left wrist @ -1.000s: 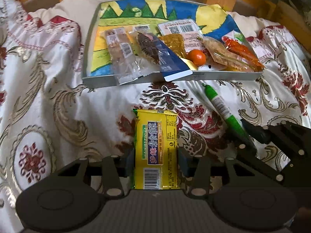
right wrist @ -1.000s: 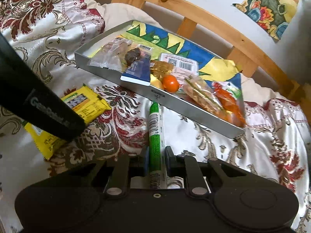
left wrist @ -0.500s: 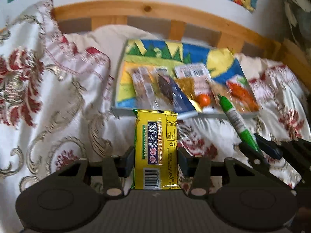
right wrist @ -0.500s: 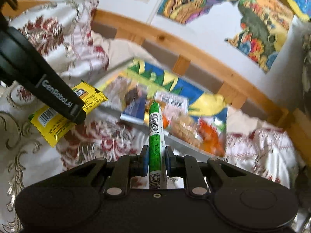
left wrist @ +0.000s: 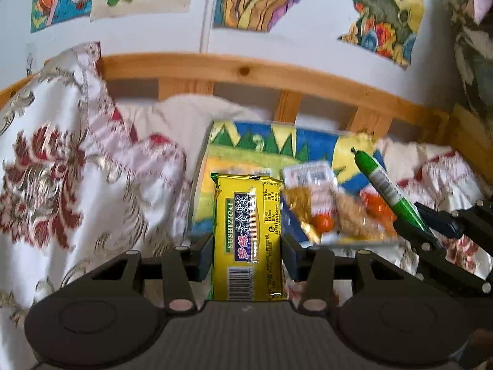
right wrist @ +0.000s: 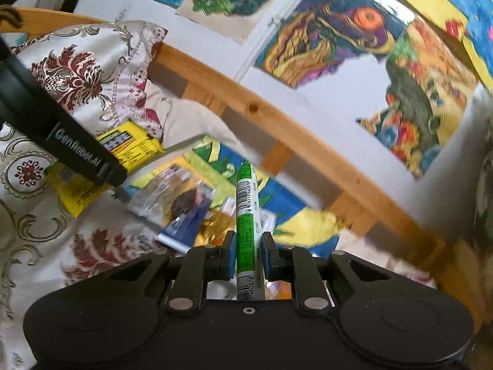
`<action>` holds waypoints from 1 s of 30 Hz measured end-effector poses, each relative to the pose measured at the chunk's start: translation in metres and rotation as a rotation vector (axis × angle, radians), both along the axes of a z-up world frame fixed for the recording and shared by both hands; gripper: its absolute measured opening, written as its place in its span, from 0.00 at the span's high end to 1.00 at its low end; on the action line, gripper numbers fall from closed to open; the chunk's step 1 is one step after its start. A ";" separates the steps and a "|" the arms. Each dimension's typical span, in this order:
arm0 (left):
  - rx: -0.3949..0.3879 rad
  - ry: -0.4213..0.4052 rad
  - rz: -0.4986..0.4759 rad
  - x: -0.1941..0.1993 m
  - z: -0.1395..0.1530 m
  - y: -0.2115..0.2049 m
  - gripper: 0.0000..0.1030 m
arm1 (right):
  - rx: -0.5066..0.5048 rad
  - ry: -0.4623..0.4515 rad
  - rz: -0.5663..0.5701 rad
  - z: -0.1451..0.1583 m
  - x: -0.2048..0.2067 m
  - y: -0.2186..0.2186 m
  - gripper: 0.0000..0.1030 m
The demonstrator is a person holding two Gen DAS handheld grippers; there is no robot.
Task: Organize snacks
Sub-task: 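Carry the yellow package with the left tool while the right tool carries the green stick to the tray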
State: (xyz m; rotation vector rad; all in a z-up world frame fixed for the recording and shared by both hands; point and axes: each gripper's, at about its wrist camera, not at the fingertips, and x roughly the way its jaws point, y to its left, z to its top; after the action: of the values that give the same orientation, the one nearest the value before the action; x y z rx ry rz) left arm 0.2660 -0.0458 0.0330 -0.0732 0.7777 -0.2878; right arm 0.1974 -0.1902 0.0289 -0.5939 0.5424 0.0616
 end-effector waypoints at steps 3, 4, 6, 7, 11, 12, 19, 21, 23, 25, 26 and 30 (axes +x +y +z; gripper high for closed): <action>-0.033 -0.030 0.016 0.014 0.002 -0.002 0.51 | -0.009 -0.032 0.029 0.004 0.008 -0.013 0.83; -0.041 -0.042 0.024 0.020 0.004 -0.004 0.51 | -0.006 -0.046 0.036 0.004 0.011 -0.017 0.83; -0.052 -0.062 0.041 0.029 0.006 -0.010 0.51 | 0.000 -0.079 0.031 0.002 0.018 -0.025 0.83; -0.063 -0.077 0.040 0.035 0.007 -0.015 0.51 | 0.009 -0.088 0.021 0.001 0.022 -0.028 0.83; -0.099 -0.129 0.015 0.057 0.008 -0.037 0.51 | 0.065 -0.066 -0.023 -0.007 0.046 -0.039 0.83; -0.105 -0.135 0.007 0.061 0.006 -0.041 0.51 | 0.078 -0.060 -0.031 -0.010 0.053 -0.041 0.83; -0.164 -0.113 -0.038 0.095 -0.021 -0.068 0.51 | 0.135 -0.029 -0.089 -0.026 0.088 -0.053 0.83; -0.193 -0.120 -0.051 0.100 -0.030 -0.070 0.51 | 0.154 -0.016 -0.105 -0.029 0.098 -0.057 0.83; -0.216 -0.114 -0.058 0.106 -0.038 -0.070 0.51 | 0.145 -0.021 -0.112 -0.033 0.106 -0.058 0.83; -0.243 -0.093 -0.055 0.111 -0.049 -0.069 0.51 | 0.148 -0.018 -0.122 -0.036 0.112 -0.060 0.83; -0.255 -0.081 -0.052 0.114 -0.053 -0.067 0.51 | 0.151 -0.012 -0.127 -0.037 0.116 -0.060 0.83; -0.273 -0.049 -0.046 0.123 -0.070 -0.064 0.51 | 0.143 0.005 -0.139 -0.045 0.125 -0.057 0.83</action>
State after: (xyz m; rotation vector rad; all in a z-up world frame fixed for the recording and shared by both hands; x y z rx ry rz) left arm 0.3891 -0.1094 -0.0371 -0.3050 0.6882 -0.4367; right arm 0.3229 -0.2470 -0.0162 -0.4156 0.5778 -0.0292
